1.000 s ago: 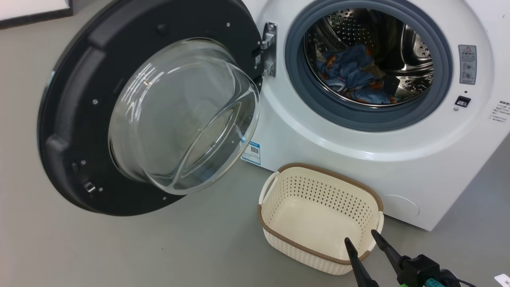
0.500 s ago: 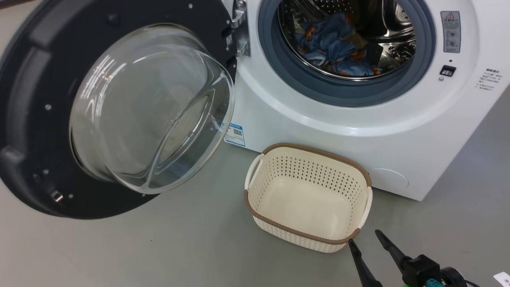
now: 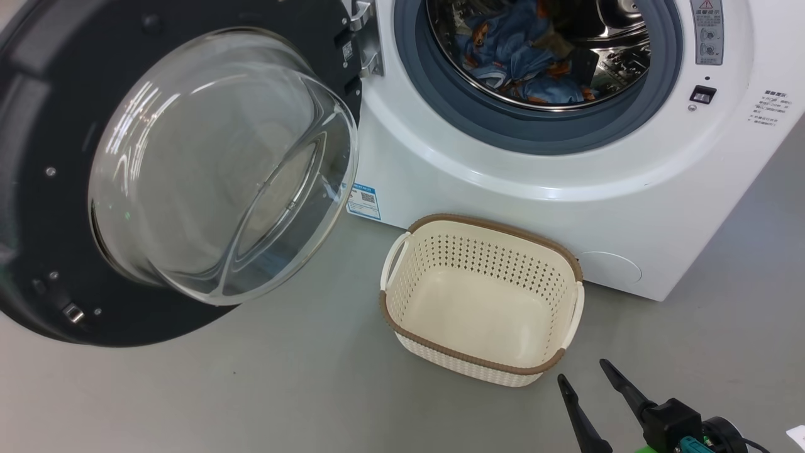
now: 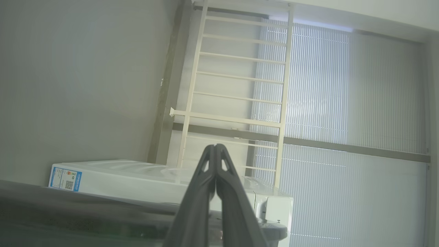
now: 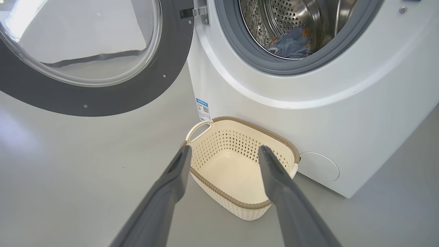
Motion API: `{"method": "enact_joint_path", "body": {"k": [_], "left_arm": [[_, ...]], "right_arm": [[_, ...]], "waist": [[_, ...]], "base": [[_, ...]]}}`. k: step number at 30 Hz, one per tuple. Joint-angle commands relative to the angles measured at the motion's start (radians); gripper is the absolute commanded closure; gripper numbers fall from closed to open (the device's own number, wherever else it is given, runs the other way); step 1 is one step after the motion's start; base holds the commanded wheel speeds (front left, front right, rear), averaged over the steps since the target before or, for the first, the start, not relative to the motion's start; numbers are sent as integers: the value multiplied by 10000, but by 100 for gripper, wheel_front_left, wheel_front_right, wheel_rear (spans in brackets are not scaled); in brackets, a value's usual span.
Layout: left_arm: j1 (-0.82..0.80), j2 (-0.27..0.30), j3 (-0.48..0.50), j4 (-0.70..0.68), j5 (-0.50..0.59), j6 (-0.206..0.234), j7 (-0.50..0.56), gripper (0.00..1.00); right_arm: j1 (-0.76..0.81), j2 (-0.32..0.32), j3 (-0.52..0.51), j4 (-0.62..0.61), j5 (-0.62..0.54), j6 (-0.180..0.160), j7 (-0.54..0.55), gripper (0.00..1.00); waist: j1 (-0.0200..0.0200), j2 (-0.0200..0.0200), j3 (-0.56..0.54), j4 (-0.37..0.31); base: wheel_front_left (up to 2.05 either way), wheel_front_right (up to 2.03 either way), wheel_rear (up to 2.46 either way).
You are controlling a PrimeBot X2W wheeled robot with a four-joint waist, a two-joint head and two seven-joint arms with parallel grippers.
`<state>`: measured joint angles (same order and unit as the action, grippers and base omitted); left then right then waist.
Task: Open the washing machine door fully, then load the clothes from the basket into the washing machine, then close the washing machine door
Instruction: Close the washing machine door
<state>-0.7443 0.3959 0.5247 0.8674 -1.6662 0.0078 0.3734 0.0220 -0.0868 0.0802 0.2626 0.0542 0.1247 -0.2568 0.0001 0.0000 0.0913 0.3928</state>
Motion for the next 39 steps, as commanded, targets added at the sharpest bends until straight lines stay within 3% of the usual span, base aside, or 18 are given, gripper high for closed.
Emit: {"method": "enact_joint_path", "body": {"k": [1, 24, 39], "left_arm": [[-139, 519, 30, -142, -145, -65, 376, 100], [722, 612, -465, -269, -73, -124, 2305, 100], [2166, -176, -751, -2811, -555, 315, 4164, 100]], "right_arm": [[-335, -76, 192, -182, 15, 60, -49, 0], [-412, -249, 143, -209, 54, 60, -49, 0], [-403, 51, -25, -211, 59, 60, -49, 0]], "waist": [[-1, 0, 30, -18], [-1, 0, 281, -508], [-1, 0, 88, -290]], "base": [[0, 0, 0], [0, 0, 0], [0, 0, 0]]}}
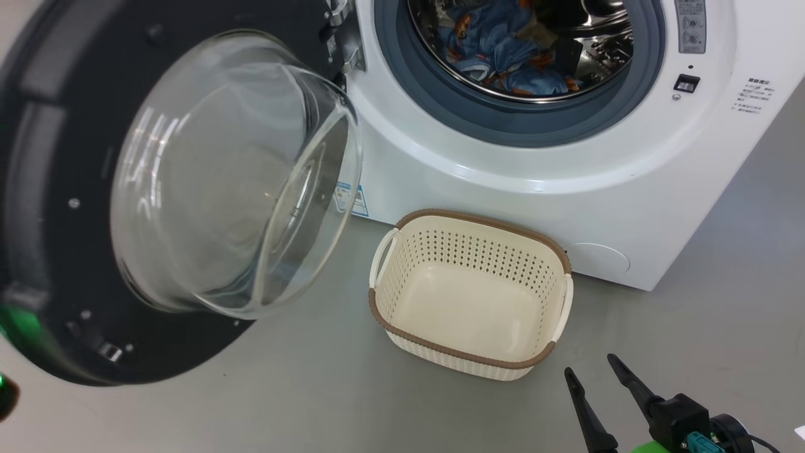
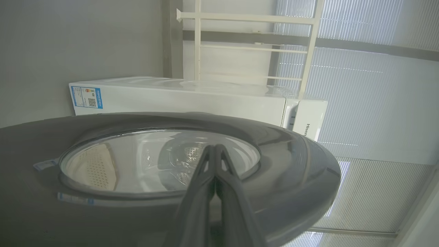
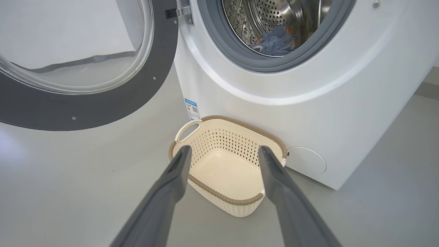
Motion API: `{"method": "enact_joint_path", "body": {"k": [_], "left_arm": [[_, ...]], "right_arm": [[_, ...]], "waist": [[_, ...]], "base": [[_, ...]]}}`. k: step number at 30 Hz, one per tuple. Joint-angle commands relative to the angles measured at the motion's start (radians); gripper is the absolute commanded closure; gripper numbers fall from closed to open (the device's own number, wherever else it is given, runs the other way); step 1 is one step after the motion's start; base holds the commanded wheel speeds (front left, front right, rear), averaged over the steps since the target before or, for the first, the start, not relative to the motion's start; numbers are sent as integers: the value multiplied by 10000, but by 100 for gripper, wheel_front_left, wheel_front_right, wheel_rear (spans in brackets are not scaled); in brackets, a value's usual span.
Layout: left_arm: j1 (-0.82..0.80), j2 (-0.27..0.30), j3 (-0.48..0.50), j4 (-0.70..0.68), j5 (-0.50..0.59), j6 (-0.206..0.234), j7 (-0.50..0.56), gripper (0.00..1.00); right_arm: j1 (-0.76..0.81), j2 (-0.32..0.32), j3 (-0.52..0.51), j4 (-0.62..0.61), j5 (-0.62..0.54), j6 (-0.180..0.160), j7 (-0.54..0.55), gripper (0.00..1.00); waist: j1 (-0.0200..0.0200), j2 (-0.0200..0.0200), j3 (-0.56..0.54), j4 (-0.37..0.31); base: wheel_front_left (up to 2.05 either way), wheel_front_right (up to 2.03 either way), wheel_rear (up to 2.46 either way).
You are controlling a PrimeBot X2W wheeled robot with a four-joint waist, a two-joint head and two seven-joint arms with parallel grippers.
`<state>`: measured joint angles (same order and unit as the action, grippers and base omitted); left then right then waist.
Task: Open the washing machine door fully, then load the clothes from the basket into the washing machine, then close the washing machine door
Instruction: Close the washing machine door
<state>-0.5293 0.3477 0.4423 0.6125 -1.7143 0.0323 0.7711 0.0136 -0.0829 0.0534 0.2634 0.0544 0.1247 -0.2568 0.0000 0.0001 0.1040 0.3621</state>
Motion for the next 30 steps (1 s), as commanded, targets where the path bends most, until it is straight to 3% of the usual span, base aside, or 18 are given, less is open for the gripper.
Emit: {"method": "enact_joint_path", "body": {"k": [1, 12, 15, 19, 23, 30], "left_arm": [[162, 212, 66, -548, -131, 127, 295, 100], [2006, -933, -48, -3912, -198, 678, 406, 100], [2584, -1570, -303, -5135, -161, 800, 338, 100], [3398, -2400, -874, -6912, -122, 987, 326, 100], [4051, -2791, -1781, -8211, 4, 959, 212, 100], [4278, -2964, -3591, -8576, 185, 598, -957, 100]], "right_arm": [[-320, 38, 245, -224, 72, 60, -49, 0], [-235, 237, 188, -217, 207, 60, -49, 0], [-185, 277, 127, -241, 264, 60, -49, 0], [-71, 309, 43, -264, 333, 60, -49, 0], [76, 321, -65, -279, 414, 60, -49, 0], [153, 325, -109, -266, 527, 60, -49, 0]], "waist": [[0, -1, -52, 19], [0, -1, -346, -190], [0, -1, -458, -351], [0, -1, -621, -587], [0, -1, -648, -749], [0, -1, -754, -1161]], "base": [[0, 0, 0], [0, 0, 0], [0, 0, 0], [0, 0, 0], [0, 0, 0], [0, 0, 0]]}}
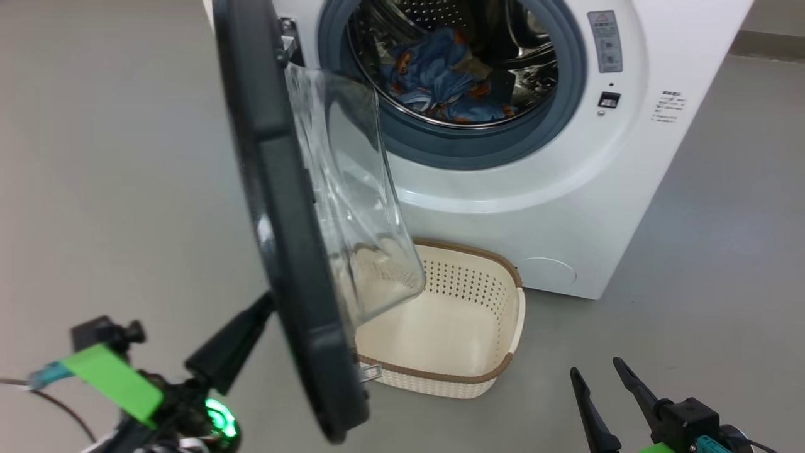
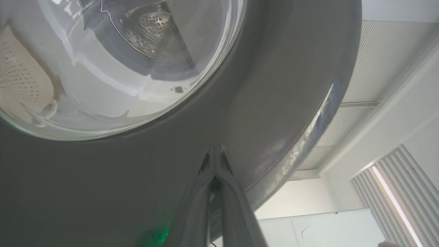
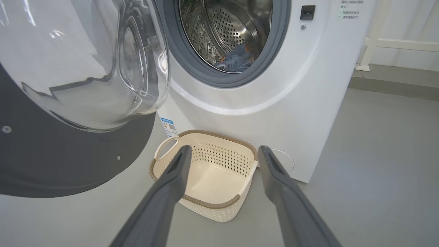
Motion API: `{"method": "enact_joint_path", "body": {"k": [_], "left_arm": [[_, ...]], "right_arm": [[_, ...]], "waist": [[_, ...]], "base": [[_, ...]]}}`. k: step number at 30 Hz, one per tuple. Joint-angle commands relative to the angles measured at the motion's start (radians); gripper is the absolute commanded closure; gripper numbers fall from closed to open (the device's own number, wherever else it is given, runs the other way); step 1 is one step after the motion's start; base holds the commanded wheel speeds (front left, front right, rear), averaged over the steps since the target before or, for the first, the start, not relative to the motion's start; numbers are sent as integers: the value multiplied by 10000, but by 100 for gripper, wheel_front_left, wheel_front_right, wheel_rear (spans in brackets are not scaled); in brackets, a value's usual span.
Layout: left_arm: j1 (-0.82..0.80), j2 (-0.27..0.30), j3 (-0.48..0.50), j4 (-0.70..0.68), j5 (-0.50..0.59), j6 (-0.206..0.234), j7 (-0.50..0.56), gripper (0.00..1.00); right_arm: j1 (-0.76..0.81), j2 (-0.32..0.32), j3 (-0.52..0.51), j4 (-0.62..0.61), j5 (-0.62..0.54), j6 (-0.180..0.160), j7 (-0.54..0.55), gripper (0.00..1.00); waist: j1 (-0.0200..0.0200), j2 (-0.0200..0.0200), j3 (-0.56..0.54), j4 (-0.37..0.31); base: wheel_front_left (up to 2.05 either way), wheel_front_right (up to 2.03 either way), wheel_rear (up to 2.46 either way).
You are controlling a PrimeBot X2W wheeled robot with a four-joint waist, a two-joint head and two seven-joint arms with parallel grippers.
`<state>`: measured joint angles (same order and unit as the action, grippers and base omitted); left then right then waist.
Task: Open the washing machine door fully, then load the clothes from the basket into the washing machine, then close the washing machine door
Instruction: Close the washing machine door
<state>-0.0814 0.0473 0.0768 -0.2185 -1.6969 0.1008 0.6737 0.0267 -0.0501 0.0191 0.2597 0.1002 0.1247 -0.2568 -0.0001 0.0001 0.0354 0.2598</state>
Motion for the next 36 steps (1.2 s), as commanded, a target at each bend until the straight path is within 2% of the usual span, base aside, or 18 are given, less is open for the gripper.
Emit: {"method": "enact_joint_path", "body": {"k": [1, 6, 14, 20, 24, 31, 36], "left_arm": [[-258, 38, -200, -181, -70, -142, -184, 100], [-717, 33, -1309, 542, 180, -638, -1142, 100], [-2023, 31, -2294, 2428, 685, -1392, -2594, 100], [-3405, 31, -2612, 4017, 654, -1739, -3585, 100], [-4571, 30, -2835, 5257, 256, -1978, -4313, 100], [-5726, 30, -3509, 6360, -279, -2194, -4961, 100], [-6616, 30, -4153, 7225, -297, -2289, -5942, 100]], "right_arm": [[27, -3, 241, -219, 69, 60, -49, 0], [78, -2, 291, -204, 139, 60, -49, 0], [213, -2, 261, -141, 153, 60, -49, 0], [167, -2, 293, -136, 105, 60, -49, 0], [121, -1, 340, -102, 82, 60, -49, 0], [83, -1, 467, -34, 94, 60, -49, 0], [-15, -1, 624, 17, 90, 60, -49, 0]], "waist": [[1, -1, -103, -203], [1, -1, -291, -649], [1, -1, -448, -1447], [1, -1, -462, -2045], [1, -1, -431, -2580], [1, -1, -339, -3082], [1, -1, -225, -3418]], "base": [[0, 0, 0], [0, 0, 0], [0, 0, 0], [0, 0, 0], [0, 0, 0], [0, 0, 0], [0, 0, 0]]}}
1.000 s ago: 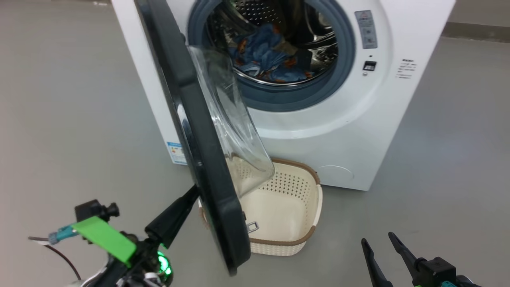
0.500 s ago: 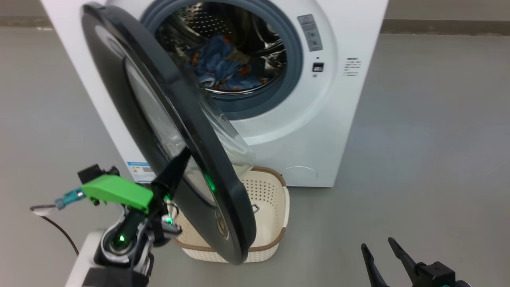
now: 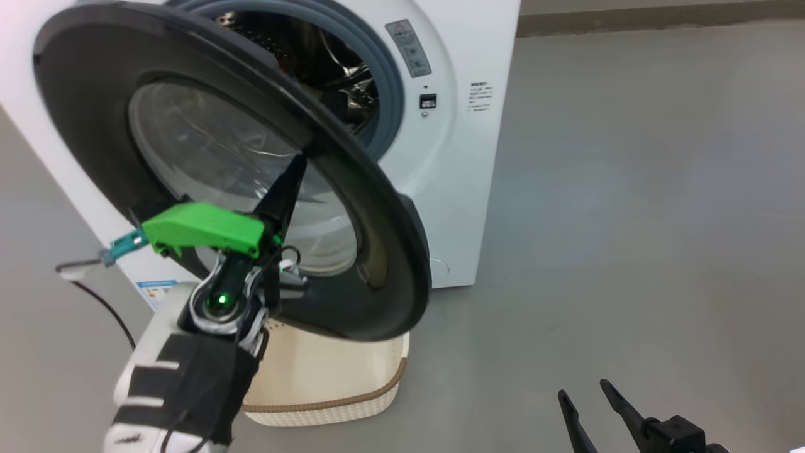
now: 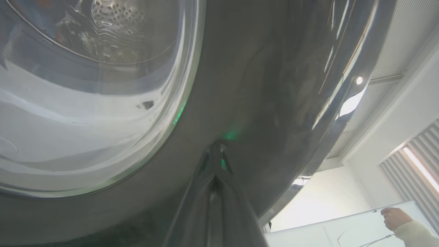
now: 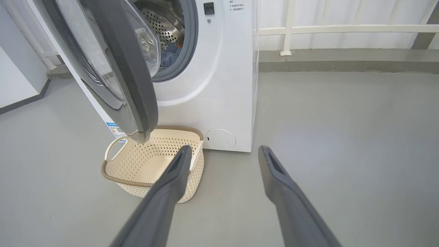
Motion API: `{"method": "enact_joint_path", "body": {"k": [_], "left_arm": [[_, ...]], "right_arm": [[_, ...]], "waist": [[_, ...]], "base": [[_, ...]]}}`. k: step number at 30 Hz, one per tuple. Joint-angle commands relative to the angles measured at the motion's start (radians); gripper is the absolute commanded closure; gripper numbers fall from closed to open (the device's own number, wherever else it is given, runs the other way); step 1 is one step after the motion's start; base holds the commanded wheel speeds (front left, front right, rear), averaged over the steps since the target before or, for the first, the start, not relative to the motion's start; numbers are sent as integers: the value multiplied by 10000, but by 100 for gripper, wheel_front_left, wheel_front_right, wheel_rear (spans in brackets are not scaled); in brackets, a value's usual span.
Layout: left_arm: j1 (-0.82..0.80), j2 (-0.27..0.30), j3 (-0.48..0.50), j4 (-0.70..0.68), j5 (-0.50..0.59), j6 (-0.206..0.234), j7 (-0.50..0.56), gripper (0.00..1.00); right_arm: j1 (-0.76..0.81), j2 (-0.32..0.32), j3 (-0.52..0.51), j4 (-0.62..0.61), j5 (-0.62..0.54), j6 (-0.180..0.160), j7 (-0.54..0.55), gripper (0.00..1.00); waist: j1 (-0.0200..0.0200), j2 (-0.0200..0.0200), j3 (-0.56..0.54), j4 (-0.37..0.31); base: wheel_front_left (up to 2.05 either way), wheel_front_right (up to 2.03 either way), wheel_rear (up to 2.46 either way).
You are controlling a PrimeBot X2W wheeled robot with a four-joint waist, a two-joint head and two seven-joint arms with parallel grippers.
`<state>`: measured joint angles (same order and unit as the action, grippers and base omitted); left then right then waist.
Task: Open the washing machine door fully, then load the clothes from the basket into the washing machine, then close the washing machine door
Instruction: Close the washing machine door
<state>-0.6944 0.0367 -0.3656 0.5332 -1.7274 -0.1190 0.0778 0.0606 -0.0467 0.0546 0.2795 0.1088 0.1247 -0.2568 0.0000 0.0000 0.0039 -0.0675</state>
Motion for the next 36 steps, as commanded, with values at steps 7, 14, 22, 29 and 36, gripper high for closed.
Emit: {"method": "enact_joint_path", "body": {"k": [7, 14, 22, 29, 36], "left_arm": [[-1676, 135, -224, 814, 218, -113, -1413, 100], [-2402, 135, -572, 1941, 292, -115, -2374, 100], [-2663, 135, -865, 2579, 142, -116, -2878, 100], [-1950, 400, -1714, 2583, 1247, -116, -2799, 100], [-1378, 912, -2463, 2637, 2870, -116, -3286, 0]], "right_arm": [[-508, -36, 455, -87, -24, 60, -49, 0], [-569, -36, 706, 95, -39, 60, -49, 0], [-662, -36, 792, 151, 0, 60, -49, 0], [-440, -35, 351, 49, 16, 60, -49, 0], [-395, -35, -58, -93, 35, 60, -49, 0]], "waist": [[0, 0, 257, -496], [0, 0, 220, -789], [0, 0, 168, -924], [0, 0, -74, -644], [0, 0, -169, -115]], "base": [[0, 0, 0], [0, 0, 0], [0, 0, 0], [0, 0, 0], [0, 0, 0]]}}
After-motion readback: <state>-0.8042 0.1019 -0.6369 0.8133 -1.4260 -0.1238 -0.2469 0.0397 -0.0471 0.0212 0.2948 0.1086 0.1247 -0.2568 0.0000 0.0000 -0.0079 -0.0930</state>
